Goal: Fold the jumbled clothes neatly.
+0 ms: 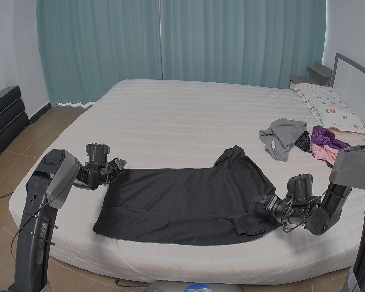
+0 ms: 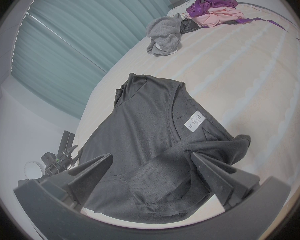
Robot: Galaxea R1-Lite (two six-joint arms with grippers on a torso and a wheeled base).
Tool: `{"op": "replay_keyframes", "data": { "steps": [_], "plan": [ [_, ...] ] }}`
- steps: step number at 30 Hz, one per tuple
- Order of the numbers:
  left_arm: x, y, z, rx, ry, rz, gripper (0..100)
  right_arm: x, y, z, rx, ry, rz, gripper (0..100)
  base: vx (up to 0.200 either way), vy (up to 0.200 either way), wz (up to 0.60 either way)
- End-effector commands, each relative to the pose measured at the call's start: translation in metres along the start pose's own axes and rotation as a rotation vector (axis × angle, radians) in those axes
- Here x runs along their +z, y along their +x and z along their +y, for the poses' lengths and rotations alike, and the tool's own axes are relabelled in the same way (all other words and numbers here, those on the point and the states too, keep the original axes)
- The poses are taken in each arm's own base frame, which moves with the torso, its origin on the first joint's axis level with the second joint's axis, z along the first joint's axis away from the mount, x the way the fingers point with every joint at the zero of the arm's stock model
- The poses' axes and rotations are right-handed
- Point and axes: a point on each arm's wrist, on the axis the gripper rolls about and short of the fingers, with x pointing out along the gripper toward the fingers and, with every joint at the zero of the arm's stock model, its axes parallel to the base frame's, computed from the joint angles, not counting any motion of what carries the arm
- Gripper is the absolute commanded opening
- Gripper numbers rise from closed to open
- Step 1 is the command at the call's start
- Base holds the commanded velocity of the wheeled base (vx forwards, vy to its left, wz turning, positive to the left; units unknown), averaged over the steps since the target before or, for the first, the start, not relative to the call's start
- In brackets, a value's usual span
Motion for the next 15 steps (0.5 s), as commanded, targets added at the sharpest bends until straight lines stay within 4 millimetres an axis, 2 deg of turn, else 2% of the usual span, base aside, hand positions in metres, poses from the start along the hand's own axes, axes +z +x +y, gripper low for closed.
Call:
{"op": "replay_keyframes", "data": {
  "steps": [1,9,15],
  "plan": [
    [-0.001,0.002,0.001,-0.001,0.000,0.001,0,0.000,0.000,0.000,0.001,-0.001,0.000,100,0.000,0.000,0.00],
    [0.005,-0.001,-0.001,0.044,-0.021,-0.057,0,0.008,-0.005,0.009,0.031,0.008,-0.036,100,0.000,0.000,0.00],
    [0.017,-0.013,-0.009,0.043,-0.177,-0.080,0,0.021,0.005,0.025,0.052,-0.002,-0.065,100,0.000,0.000,0.00]
  ]
}}
